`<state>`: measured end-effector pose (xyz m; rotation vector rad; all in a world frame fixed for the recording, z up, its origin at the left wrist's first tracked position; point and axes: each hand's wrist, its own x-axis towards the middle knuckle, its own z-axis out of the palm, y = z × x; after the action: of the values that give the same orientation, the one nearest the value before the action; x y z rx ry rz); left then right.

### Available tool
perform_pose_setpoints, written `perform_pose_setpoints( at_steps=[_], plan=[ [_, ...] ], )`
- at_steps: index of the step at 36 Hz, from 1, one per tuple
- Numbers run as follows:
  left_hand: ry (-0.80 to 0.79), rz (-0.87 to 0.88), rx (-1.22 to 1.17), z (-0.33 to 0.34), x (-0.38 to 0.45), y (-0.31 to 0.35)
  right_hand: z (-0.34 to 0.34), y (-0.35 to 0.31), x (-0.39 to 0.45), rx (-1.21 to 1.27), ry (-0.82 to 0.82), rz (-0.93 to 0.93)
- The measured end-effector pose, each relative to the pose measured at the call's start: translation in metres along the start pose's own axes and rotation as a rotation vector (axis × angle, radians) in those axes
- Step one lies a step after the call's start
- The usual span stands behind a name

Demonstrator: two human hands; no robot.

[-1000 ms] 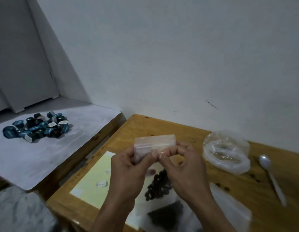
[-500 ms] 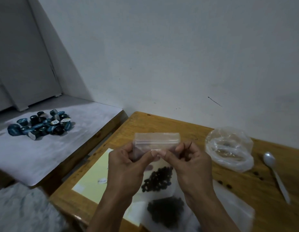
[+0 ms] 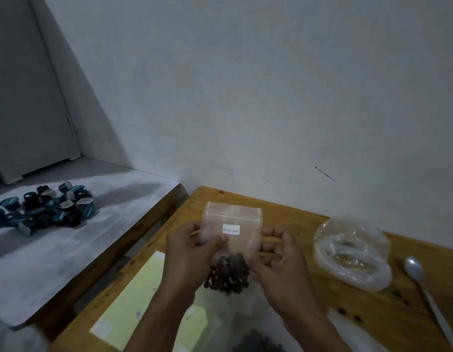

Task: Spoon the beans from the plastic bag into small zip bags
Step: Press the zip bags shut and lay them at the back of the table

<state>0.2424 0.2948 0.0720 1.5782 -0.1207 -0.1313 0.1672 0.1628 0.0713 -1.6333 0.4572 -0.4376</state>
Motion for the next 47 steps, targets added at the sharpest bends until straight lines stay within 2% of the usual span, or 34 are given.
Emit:
perform_pose_setpoints(
  at_steps=[4,9,13,19,24,31,38,42,47],
  plan=[
    [-0.008,0.003,0.14,-0.006,0.051,-0.004,0.016,0.009,0.037,-0.075,0.112,-0.029],
    [-0.175,-0.01,0.361,-0.017,0.113,-0.017,0.044,0.018,0.098,-0.14,0.172,0.03],
    [-0.139,0.08,0.492,-0.016,0.15,-0.03,0.066,0.027,0.136,-0.309,0.167,0.044],
    [-0.108,0.106,0.715,-0.01,0.179,-0.047,0.089,0.05,0.164,-0.571,0.071,0.029],
    [-0.125,0.101,0.76,-0.009,0.183,-0.061,0.096,0.06,0.167,-0.748,0.129,0.013],
    [-0.093,0.143,0.772,-0.009,0.164,-0.055,0.071,0.046,0.142,-0.667,0.034,-0.025],
    [-0.133,0.326,0.751,-0.012,0.097,-0.031,0.015,0.02,0.073,-0.592,-0.058,-0.003],
    [-0.212,0.361,0.741,-0.007,0.047,-0.028,-0.028,0.015,0.028,-0.685,-0.091,-0.047],
    [-0.317,0.288,0.882,0.005,-0.012,-0.032,-0.071,0.025,-0.023,-0.89,-0.108,0.037]
  ],
)
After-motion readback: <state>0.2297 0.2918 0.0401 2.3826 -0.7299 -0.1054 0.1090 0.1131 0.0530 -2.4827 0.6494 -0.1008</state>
